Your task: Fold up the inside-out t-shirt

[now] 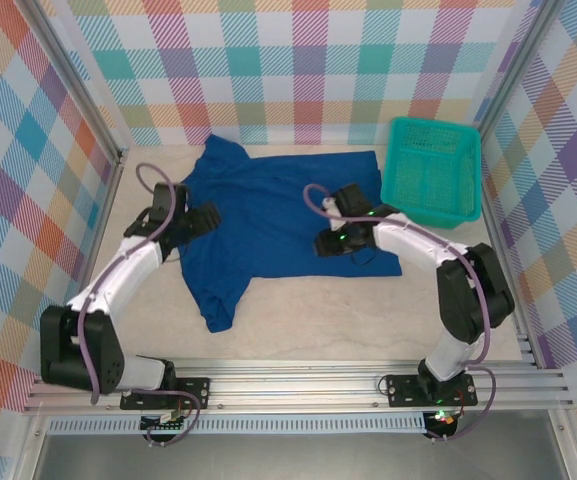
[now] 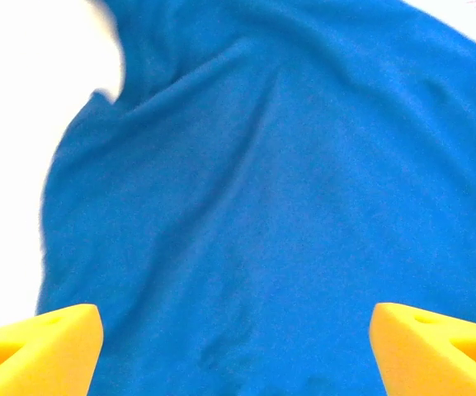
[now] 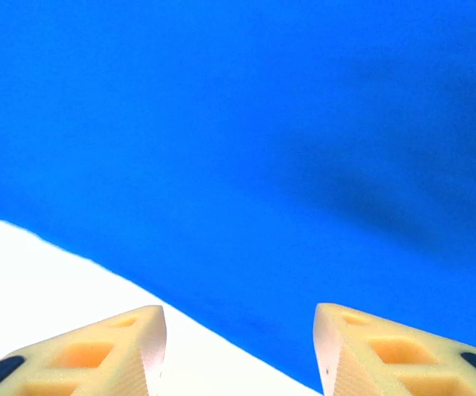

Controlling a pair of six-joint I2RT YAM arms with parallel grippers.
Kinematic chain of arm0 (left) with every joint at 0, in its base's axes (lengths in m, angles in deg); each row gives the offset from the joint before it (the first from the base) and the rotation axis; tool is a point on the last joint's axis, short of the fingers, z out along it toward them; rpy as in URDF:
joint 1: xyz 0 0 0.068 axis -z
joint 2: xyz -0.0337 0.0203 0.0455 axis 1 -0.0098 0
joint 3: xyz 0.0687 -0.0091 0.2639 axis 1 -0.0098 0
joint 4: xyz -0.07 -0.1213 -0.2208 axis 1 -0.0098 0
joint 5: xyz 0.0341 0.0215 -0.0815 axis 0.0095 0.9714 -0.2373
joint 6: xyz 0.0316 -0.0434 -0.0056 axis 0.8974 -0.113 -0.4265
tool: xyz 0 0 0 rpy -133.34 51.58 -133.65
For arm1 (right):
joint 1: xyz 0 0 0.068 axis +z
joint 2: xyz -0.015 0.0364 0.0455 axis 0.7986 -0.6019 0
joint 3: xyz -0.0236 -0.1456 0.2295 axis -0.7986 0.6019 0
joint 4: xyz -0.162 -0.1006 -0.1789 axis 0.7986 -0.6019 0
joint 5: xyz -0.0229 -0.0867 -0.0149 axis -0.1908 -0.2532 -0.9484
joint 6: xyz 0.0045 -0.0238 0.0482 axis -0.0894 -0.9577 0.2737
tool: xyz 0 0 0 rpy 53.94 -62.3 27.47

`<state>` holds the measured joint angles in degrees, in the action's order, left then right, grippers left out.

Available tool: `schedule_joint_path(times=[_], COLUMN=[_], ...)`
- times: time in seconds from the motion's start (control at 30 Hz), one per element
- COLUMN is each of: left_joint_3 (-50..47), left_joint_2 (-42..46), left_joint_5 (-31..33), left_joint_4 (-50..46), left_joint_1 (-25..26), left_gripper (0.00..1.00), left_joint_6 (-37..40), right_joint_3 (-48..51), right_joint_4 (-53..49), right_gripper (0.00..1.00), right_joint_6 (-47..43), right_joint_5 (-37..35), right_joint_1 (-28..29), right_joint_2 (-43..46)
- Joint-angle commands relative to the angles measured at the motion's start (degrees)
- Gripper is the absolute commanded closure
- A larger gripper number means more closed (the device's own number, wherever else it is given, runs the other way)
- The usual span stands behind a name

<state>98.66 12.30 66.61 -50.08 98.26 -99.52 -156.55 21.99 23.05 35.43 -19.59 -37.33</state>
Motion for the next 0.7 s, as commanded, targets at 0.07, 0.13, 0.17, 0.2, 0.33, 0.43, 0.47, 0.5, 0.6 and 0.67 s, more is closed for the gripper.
schedule_joint_path(times=[0.07,0.13,0.17,0.2,0.33,0.43,0.47,0.5,0.6,0.67], left_joint_3=[-9.8,-13.4,-15.0,-16.6,-20.4,-22.6,-23.4,-23.7,-24.2,-24.7], left_joint_2=[5.6,7.5,8.5,9.5,12.1,14.1,15.1,15.9,17.1,16.3], left_joint_5=[-2.3,-5.4,-6.3,-6.8,-6.2,-4.4,-3.1,-1.5,2.5,2.7], left_joint_4=[-6.1,-6.5,-6.6,-6.6,-7.2,-7.9,-7.9,-8.1,-7.8,-5.2], left_joint_1=[-1.0,-1.0,-0.9,-0.9,-0.8,-0.9,-0.9,-0.9,-1.1,-1.5], left_gripper=[0.18,0.20,0.22,0.24,0.28,0.29,0.29,0.29,0.28,0.28], left_joint_6=[-2.8,-4.2,-4.9,-5.9,-7.8,-8.6,-8.6,-8.4,-8.2,-8.2], right_joint_3=[0.1,-0.3,-0.7,-1.1,-2.5,-3.9,-4.7,-5.6,-9.0,-10.8], right_joint_4=[10.7,13.3,14.6,15.8,18.7,19.1,18.8,18.4,16.3,16.1], right_gripper=[0.49,0.49,0.49,0.49,0.47,0.45,0.44,0.44,0.42,0.41], right_joint_6=[-0.2,-0.4,0.0,0.8,4.1,6.1,6.2,6.1,4.4,3.2], right_joint_5=[11.4,12.7,13.3,14.3,15.5,12.3,10.7,8.7,1.8,-2.1], right_joint_1=[10.4,14.5,16.3,17.8,22.2,25.4,26.3,27.2,29.3,30.3], right_joint_2=[-1.5,-3.0,-3.9,-4.8,-8.0,-10.4,-11.2,-12.1,-14.8,-16.5])
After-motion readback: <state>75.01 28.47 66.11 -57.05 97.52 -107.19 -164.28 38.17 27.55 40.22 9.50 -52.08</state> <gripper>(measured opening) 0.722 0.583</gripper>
